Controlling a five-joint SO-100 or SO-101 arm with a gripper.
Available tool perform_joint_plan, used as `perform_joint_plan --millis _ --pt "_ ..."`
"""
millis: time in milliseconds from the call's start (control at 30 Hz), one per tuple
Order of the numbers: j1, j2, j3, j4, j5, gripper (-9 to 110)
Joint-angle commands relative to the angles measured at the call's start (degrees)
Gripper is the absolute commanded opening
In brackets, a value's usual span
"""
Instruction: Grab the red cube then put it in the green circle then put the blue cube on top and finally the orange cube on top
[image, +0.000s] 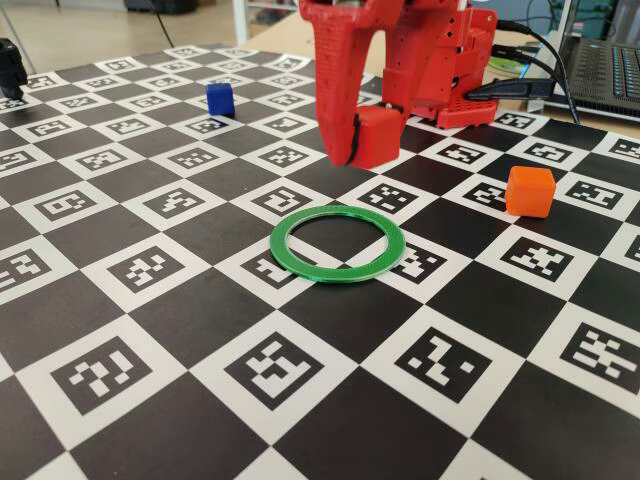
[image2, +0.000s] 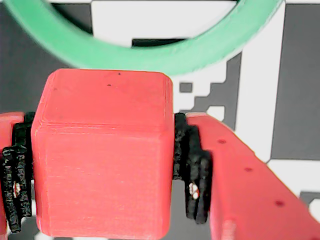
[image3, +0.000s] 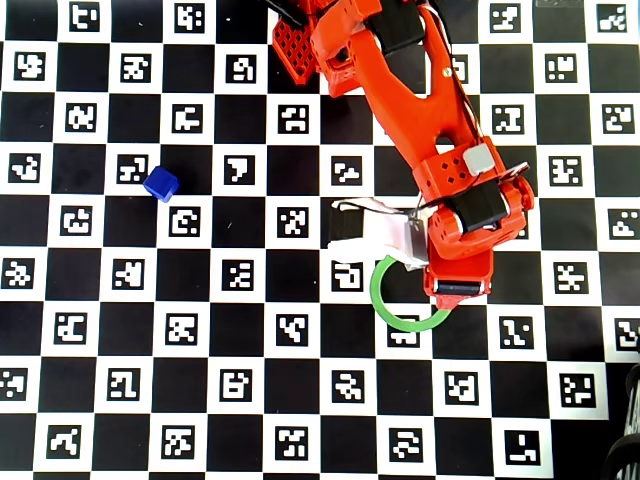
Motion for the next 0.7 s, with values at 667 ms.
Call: perform_joint_plan --millis 667 --pt "2.81 -4.39 5.01 -8.26 -5.27 -1"
